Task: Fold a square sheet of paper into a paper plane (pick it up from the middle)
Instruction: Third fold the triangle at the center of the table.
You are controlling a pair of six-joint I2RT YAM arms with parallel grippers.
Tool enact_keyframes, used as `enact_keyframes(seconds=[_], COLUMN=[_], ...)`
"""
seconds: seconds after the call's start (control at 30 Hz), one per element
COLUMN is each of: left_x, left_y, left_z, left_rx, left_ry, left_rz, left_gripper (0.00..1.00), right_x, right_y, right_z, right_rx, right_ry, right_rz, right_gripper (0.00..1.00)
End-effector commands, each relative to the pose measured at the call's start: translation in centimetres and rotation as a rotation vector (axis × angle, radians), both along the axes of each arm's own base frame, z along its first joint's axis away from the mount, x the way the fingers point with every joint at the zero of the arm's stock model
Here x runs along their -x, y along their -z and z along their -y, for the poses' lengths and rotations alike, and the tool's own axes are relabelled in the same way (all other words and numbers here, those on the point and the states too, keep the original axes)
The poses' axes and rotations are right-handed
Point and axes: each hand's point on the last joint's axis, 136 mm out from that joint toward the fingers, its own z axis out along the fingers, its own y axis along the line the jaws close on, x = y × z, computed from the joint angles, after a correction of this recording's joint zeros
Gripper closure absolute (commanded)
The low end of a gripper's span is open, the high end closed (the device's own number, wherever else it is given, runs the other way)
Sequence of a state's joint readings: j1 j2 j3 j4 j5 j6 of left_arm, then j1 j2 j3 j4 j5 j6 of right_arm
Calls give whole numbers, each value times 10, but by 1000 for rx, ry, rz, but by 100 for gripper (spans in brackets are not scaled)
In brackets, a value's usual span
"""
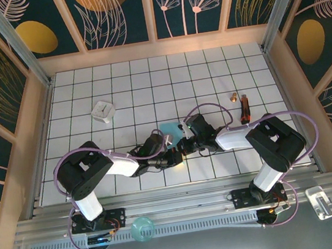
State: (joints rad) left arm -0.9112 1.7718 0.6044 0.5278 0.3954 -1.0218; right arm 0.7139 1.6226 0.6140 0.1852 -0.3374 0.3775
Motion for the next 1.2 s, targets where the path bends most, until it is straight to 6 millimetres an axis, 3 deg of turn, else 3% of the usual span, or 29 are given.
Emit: enact_keyframes(seconds=[0.0, 0.3, 0.33, 0.43, 0.57, 0.73, 1.17], left_x=[37, 34, 31, 18, -15, -44, -72], left_y=[0, -32, -43, -53, -63, -63, -45], left_z=[15, 21, 20, 7, -25, -43, -27], left_rx=[21, 131, 153, 173, 174, 130, 64], left_ry=[129, 129, 119, 70, -70, -170, -162], left_rz=[-76, -38, -18, 6, 56, 90, 97], left_gripper=[100, 100, 100, 100, 100, 100, 100], right_x=[34, 35, 35, 34, 34, 33, 32], right_y=[51, 52, 52, 51, 52, 52, 51], right_z=[37, 39, 39, 38, 38, 38, 36], right_rx=[176, 185, 186, 184, 185, 184, 178], right_ry=[42, 38, 38, 37, 36, 38, 35], right_rz=[-168, -167, -168, -165, -165, -164, -161], right_gripper=[100, 100, 100, 100, 100, 100, 100])
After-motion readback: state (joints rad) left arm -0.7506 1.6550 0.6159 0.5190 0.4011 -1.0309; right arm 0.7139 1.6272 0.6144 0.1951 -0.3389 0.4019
